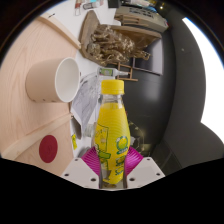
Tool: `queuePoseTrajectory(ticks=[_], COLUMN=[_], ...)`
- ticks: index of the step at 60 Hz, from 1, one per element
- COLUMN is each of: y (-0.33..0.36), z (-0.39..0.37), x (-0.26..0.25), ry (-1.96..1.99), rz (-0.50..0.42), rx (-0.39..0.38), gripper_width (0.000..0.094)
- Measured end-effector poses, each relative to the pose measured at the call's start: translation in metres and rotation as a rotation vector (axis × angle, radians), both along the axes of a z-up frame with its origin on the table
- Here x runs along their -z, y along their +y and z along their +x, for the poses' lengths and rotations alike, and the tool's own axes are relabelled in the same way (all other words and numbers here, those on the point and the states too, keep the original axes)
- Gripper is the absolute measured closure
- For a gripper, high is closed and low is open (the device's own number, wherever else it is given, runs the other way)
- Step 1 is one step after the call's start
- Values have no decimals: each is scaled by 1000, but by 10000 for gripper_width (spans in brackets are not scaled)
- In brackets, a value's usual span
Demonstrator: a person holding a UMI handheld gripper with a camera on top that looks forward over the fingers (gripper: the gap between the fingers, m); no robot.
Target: Pour water
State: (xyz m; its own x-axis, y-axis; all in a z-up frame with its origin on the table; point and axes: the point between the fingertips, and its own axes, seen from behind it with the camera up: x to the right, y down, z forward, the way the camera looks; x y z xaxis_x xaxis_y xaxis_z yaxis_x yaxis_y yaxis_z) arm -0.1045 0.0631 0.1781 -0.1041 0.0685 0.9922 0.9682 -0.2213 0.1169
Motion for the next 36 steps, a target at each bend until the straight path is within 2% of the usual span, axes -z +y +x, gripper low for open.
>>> queuePoseTrajectory(ticks=[10,21,29,36], y=[11,14,9,0], z=[-11,-15,-12,-5], x=[6,6,-1,-13], ry=[-266,-242,-2,371], rz=[-22,-34,-29,-9], rx=[-41,-43,-11,44], gripper_width=[667,667,667,666])
